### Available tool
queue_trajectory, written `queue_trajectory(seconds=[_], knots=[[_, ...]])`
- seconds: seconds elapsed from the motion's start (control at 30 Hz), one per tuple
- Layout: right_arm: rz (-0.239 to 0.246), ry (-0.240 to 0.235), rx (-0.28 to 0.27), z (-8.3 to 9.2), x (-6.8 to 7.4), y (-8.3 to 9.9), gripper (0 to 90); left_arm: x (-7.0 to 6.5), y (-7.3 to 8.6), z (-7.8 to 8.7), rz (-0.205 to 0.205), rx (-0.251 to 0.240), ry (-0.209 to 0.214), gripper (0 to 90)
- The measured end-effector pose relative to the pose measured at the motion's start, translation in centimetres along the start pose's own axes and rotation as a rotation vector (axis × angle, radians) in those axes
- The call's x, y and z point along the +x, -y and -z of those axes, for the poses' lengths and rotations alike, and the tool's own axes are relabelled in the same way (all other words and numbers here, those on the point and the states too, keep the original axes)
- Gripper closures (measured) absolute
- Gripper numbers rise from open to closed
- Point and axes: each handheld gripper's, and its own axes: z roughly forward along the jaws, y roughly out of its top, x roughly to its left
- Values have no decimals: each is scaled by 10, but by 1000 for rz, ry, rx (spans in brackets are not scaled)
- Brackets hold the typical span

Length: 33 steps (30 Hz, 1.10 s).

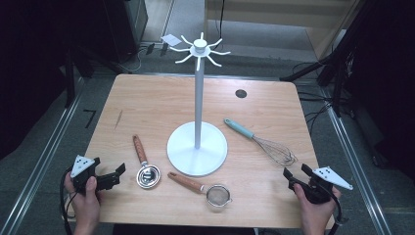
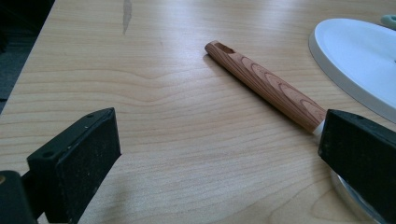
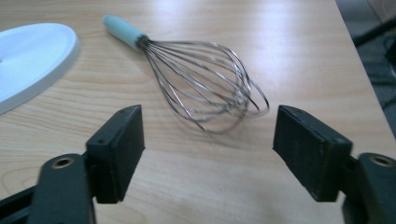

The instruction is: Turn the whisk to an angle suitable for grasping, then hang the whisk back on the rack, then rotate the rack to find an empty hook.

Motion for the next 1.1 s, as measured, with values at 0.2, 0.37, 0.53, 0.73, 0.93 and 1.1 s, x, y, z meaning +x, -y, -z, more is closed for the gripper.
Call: queue_trajectory(seconds=[0.2,0.37,0.53,0.73,0.93,1.1], knots=[[154,-32,15,-6,20,-26,385,-1,0,1,-7,-2,-2,0],[307,-61,49,-28,33,-51,460,-1,1,1,-8,2,-1,0],[426,-83,176,-47,49,-72,490,-1,0,1,-9,6,2,0],[481,-147,315,-77,54,-97,453,-1,0,0,-12,7,-1,0],[495,-173,400,-103,53,-116,511,-2,1,0,-14,4,2,0],[520,-177,458,-116,56,-123,544,-2,0,0,-19,9,5,0]])
